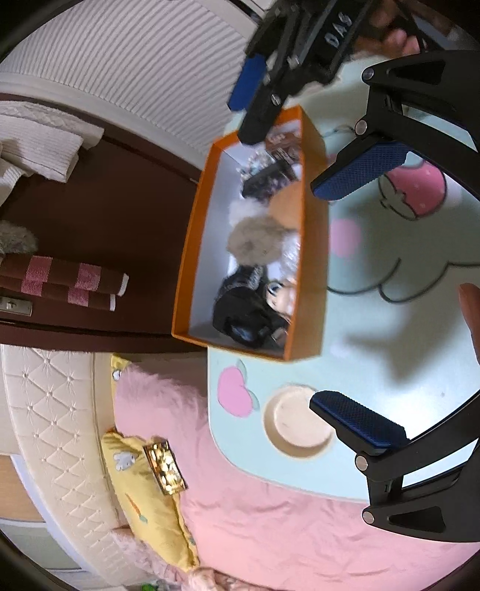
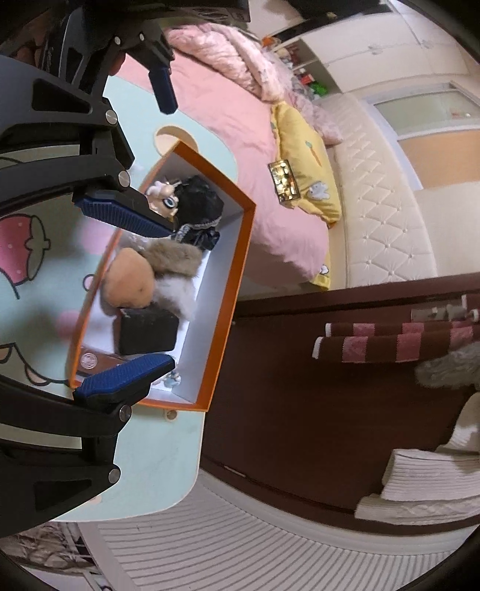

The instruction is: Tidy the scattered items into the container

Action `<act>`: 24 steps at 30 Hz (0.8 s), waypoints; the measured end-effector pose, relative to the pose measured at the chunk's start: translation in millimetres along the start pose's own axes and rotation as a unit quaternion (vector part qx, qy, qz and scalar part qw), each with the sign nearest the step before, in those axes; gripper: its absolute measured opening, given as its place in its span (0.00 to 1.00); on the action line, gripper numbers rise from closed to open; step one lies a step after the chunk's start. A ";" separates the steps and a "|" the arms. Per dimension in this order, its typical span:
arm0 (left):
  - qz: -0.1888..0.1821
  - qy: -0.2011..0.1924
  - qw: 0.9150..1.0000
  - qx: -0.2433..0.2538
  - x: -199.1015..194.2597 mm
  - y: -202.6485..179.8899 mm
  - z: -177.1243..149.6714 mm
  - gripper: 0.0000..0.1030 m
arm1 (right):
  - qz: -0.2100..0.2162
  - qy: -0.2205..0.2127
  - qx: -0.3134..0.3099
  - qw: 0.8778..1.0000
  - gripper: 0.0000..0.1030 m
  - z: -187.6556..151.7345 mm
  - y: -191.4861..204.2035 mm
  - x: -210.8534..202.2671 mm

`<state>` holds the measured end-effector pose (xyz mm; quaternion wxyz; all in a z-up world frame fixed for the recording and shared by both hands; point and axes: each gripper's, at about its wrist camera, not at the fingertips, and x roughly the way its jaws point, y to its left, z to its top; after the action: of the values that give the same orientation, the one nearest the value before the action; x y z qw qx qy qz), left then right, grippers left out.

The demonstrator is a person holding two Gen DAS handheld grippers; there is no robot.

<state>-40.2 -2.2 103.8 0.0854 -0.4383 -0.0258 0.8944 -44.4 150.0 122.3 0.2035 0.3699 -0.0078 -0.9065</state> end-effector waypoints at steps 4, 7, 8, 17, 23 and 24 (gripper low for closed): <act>0.026 0.008 1.000 0.012 5.1 3.2 -19.5 1.00 | 0.007 -0.017 -0.006 1.000 0.65 -18.7 2.8 -10.6; 0.025 0.022 0.999 -0.001 13.6 8.9 -34.7 1.00 | 0.037 -0.045 -0.002 0.998 0.66 -43.9 1.0 -23.0; 0.027 0.025 0.999 -0.003 16.1 9.6 -38.7 1.00 | 0.043 -0.044 -0.003 0.998 0.68 -52.9 -0.1 -23.5; 0.066 0.046 0.997 0.024 44.8 -4.2 -63.5 1.00 | -0.007 0.049 0.005 0.999 0.69 -99.5 -10.0 11.9; 0.062 0.020 0.997 0.029 44.2 -13.0 -65.1 1.00 | -0.068 0.089 0.030 0.993 0.90 -112.5 -20.6 32.5; 0.062 0.020 0.997 0.029 44.2 -13.9 -64.5 1.00 | -0.079 0.085 0.028 0.993 0.99 -113.7 -21.1 32.8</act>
<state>-14.1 17.3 31.3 0.0427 -0.4545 0.0293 0.8892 3.4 172.6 14.4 0.1207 0.4510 0.0136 -0.8842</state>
